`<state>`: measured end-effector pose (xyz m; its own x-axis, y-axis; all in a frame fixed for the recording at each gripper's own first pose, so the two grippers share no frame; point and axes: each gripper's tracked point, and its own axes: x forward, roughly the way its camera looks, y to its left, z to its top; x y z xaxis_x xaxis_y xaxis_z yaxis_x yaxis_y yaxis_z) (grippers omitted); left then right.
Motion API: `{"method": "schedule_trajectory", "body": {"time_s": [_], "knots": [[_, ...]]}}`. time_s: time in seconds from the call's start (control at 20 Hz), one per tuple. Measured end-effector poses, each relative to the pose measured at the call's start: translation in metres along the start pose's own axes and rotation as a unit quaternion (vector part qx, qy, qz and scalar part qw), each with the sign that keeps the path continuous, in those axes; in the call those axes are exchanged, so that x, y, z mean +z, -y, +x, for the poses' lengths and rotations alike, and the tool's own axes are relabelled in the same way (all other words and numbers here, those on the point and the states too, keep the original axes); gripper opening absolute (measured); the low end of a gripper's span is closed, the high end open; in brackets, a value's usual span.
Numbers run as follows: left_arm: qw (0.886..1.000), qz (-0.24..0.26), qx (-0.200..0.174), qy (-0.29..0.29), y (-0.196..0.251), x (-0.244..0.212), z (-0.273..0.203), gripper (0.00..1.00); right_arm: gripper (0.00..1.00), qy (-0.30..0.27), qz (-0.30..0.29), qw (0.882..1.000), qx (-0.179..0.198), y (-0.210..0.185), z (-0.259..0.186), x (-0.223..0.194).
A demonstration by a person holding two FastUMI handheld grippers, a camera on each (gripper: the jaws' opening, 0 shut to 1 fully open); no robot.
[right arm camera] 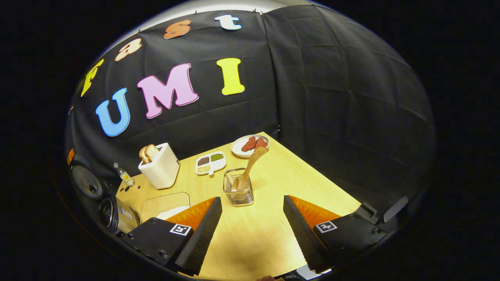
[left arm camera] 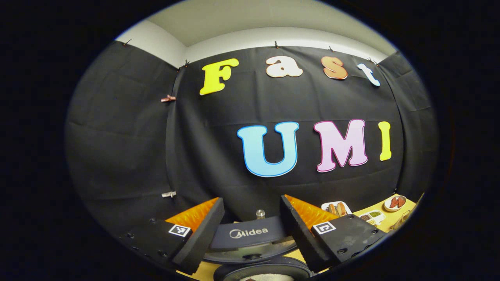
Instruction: Close the left gripper, press the button to open the rice cooker; take a wooden spoon from the chopstick holder with the right hand, scoop a spoonful of rice and pour it into the rice cooker, then put the wooden spoon back into the chopstick holder.
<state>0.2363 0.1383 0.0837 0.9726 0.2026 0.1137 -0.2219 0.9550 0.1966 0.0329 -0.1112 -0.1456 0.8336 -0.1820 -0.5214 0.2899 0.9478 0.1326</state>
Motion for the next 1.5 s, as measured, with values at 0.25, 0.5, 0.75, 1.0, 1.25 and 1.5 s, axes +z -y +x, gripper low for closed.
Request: {"method": "schedule_trajectory", "body": {"time_s": [0.25, 0.5, 0.75, 1.0, 1.25, 1.5], "knots": [[0.999, -0.016, 0.010, -0.049, 0.009, -0.013, -0.027, 1.00, 0.99, -0.008, -0.030, 0.999, 0.043, -0.031, 0.008, -0.006], [0.989, -0.051, 0.024, -0.136, 0.021, -0.043, -0.076, 1.00, 0.99, -0.030, -0.064, 0.993, 0.092, -0.057, 0.017, -0.025], [0.983, -0.080, 0.042, -0.162, 0.035, -0.084, -0.124, 0.97, 0.99, -0.055, -0.080, 0.989, 0.115, -0.061, 0.017, -0.040], [0.972, -0.059, 0.044, -0.225, 0.048, -0.150, -0.156, 0.97, 0.99, -0.067, -0.076, 0.987, 0.124, -0.060, 0.021, -0.045], [0.967, -0.056, 0.044, -0.245, 0.056, -0.196, -0.172, 0.96, 0.99, -0.085, -0.079, 0.985, 0.130, -0.056, 0.020, -0.057], [0.966, -0.035, 0.061, -0.248, 0.056, -0.213, -0.179, 0.97, 0.99, -0.088, -0.083, 0.984, 0.128, -0.047, 0.023, -0.058]]}}
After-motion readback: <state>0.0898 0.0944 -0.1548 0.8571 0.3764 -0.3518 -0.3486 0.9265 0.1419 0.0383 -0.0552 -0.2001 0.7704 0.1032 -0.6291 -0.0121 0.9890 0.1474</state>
